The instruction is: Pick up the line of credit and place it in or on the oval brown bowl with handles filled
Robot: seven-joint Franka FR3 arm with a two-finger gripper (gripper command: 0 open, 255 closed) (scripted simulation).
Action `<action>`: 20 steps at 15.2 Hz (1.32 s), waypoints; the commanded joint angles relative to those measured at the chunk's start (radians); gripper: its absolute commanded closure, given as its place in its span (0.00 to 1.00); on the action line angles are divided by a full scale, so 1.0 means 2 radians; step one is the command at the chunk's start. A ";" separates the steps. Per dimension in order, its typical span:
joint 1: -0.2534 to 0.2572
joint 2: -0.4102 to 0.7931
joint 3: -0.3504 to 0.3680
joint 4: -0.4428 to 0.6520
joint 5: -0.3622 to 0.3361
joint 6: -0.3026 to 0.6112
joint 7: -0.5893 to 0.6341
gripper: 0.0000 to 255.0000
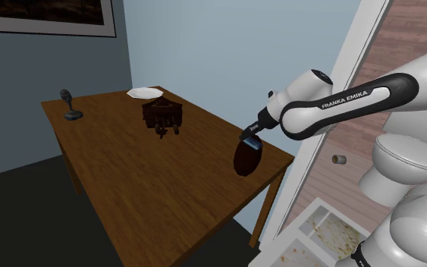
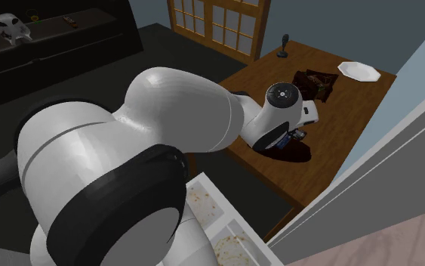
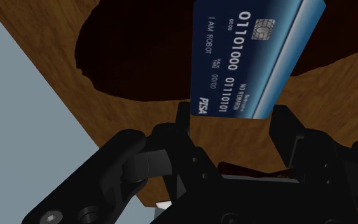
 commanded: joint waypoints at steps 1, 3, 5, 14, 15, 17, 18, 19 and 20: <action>0.000 0.002 0.000 0.000 0.000 0.002 0.000 1.00; 0.000 0.002 0.000 0.000 0.000 0.002 0.000 1.00; 0.000 0.002 0.000 0.000 0.000 0.002 0.000 1.00; 0.001 -0.065 -0.006 -0.009 -0.001 -0.057 0.002 0.00; 0.000 -0.082 -0.008 -0.009 -0.002 -0.073 0.003 0.00; 0.001 -0.082 -0.008 -0.010 -0.002 -0.073 0.003 0.00; 0.000 -0.082 -0.008 -0.009 -0.002 -0.073 0.003 0.00; 0.000 -0.082 -0.008 -0.009 -0.002 -0.073 0.003 0.00; 0.000 -0.082 -0.008 -0.009 -0.002 -0.073 0.003 0.00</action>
